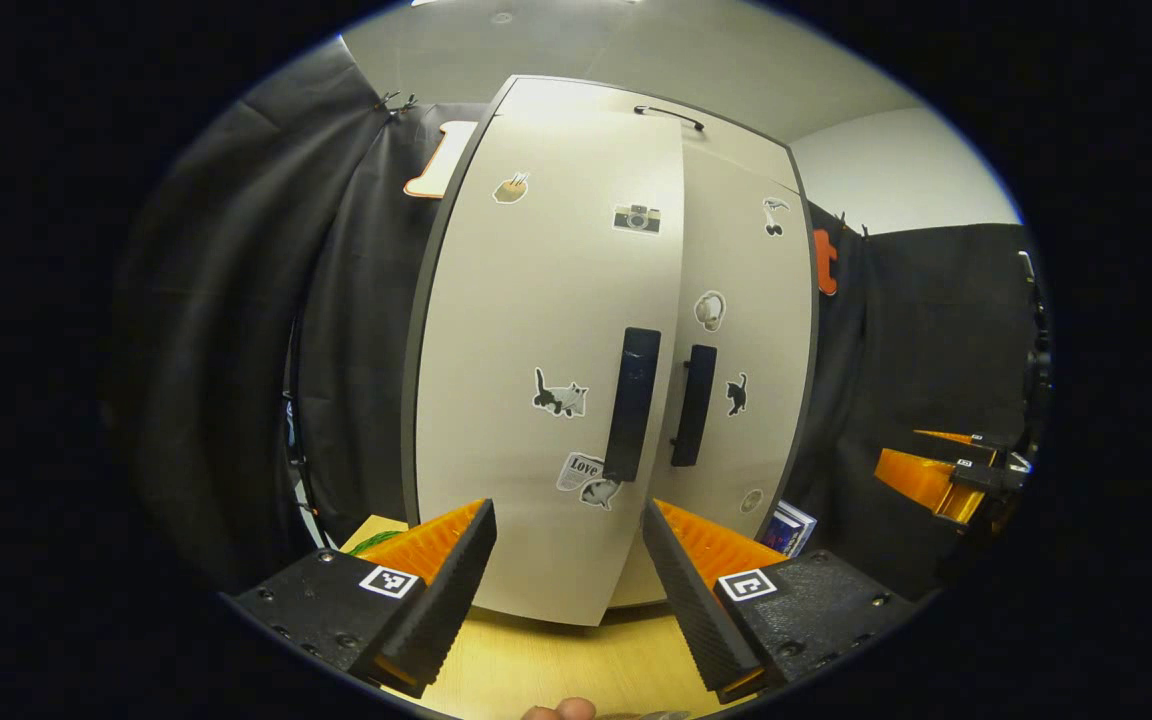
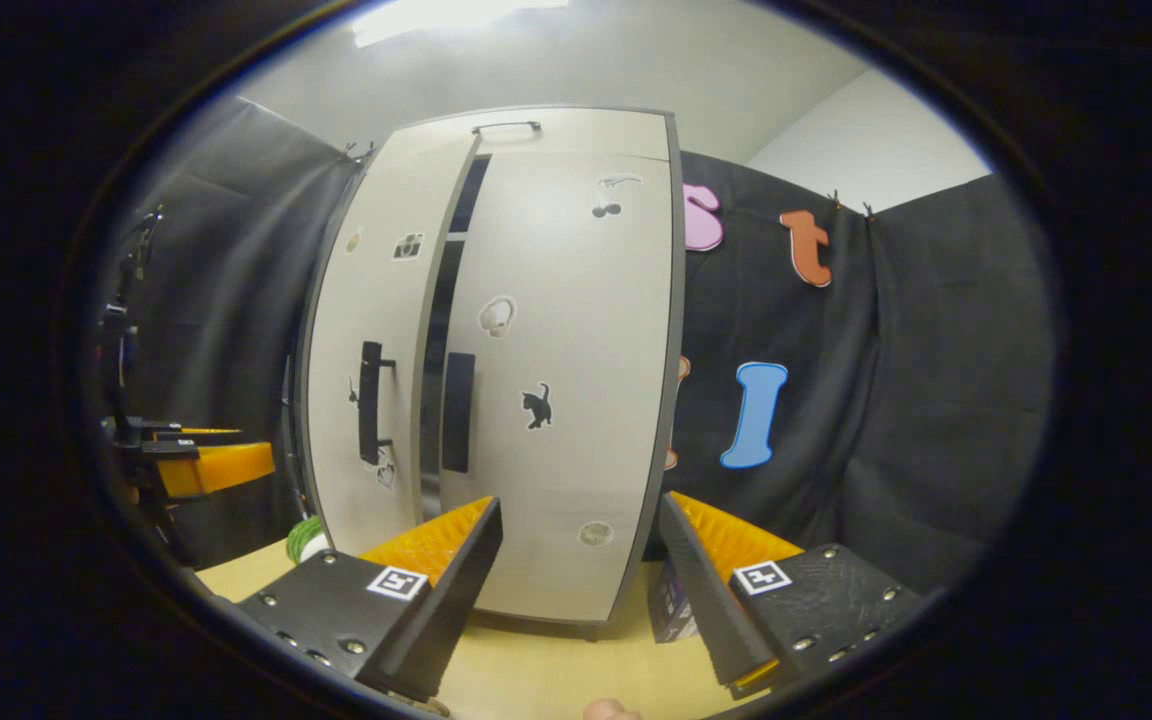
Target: Grasp the bottle in the cabinet with the left hand and place it on the coaster, then close the right door with the right hand and the left door with the left hand.
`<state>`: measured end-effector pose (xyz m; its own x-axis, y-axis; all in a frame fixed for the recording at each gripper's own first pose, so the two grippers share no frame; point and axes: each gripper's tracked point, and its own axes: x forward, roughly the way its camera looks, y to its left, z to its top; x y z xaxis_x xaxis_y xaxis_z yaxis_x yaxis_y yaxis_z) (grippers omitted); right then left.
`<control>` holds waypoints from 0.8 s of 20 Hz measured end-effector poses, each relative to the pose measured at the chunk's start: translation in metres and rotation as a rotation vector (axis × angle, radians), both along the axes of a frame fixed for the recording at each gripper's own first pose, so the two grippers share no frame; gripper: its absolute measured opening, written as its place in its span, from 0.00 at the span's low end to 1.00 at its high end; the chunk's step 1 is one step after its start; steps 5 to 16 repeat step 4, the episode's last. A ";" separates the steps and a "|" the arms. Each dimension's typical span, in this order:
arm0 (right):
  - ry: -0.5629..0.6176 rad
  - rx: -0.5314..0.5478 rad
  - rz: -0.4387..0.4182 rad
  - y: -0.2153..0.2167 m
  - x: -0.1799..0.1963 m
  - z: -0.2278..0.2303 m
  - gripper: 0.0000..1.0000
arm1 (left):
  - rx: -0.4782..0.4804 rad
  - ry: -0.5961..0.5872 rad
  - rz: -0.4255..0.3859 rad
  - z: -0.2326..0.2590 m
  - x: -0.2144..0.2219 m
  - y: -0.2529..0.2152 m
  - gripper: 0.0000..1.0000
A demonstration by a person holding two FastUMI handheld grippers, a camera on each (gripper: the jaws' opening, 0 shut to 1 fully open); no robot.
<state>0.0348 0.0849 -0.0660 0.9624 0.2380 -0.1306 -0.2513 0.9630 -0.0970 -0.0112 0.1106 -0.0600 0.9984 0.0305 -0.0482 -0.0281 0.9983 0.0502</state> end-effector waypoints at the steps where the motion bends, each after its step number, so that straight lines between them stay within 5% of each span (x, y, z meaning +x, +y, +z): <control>1: 0.000 0.000 0.001 0.000 0.000 0.000 0.96 | 0.003 -0.001 0.002 0.001 0.000 -0.001 0.94; 16: 0.000 0.000 0.004 -0.001 -0.003 0.000 0.96 | 0.003 0.003 0.007 0.003 0.001 -0.004 0.93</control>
